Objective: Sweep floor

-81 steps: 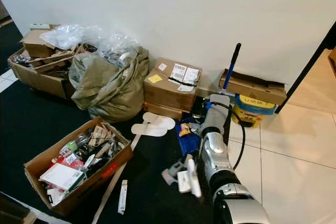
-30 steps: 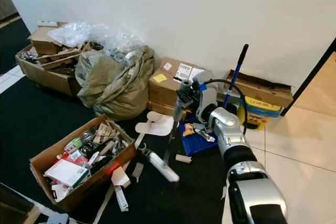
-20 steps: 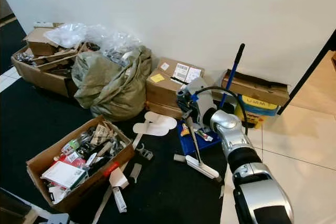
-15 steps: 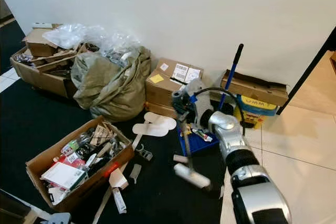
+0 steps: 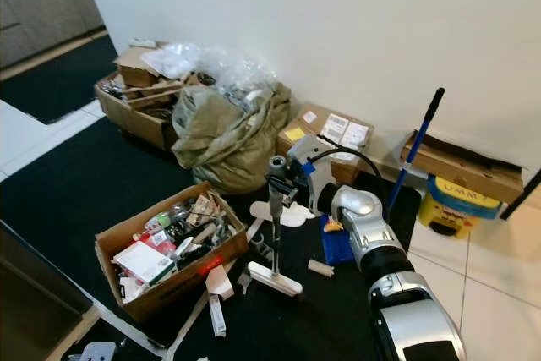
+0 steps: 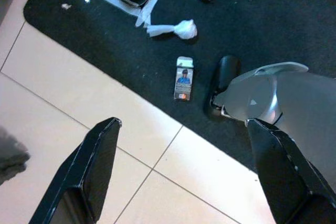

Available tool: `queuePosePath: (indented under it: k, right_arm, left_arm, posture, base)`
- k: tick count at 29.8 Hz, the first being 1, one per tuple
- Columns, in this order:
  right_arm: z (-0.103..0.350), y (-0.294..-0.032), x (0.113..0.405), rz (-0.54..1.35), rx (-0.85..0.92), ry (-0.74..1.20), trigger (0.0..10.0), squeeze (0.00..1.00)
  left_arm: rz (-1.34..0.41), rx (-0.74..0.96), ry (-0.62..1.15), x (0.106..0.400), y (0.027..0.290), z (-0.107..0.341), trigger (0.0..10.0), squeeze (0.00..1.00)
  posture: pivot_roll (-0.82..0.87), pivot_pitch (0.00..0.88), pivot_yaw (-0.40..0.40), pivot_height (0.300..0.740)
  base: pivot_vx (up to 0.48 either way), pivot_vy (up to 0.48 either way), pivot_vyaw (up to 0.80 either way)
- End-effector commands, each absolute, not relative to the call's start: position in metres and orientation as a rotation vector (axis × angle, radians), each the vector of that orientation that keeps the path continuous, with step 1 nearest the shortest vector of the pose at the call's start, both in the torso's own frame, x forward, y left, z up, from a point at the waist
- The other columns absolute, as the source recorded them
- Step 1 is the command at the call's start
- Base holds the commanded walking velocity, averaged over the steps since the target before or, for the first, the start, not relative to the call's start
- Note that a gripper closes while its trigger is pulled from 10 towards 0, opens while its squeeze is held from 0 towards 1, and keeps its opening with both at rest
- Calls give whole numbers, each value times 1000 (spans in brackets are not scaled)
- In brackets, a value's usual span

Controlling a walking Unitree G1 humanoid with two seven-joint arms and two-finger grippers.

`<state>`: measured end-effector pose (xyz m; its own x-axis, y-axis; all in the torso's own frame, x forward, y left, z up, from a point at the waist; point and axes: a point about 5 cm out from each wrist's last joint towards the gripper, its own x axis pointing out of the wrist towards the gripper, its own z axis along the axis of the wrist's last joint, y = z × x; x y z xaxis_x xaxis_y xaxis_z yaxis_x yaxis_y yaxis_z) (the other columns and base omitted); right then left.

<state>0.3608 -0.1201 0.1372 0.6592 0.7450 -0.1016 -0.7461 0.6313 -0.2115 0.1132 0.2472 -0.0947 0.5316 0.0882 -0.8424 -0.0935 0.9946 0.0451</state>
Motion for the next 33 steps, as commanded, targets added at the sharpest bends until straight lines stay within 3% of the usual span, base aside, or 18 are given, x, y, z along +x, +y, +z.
queuePosePath:
  k: [1,4,33]
  right_arm:
    - [146,-122,362,837,-280,-38,10000,0]
    - [144,-121,361,843,-285,-33,10000,0]
    - [142,-121,356,881,-291,-24,10000,0]
  left_arm:
    - [105,-13,1024,109,248,-96,10000,0]
    - [106,-14,1023,110,247,-96,10000,0]
    - [144,-36,1004,111,244,-96,10000,0]
  posture:
    - [-54,0,-17,740]
    - [-56,0,-16,740]
    - [-79,0,-24,740]
  base:
    - [0,-480,0]
    - [0,-463,0]
    - [0,-50,0]
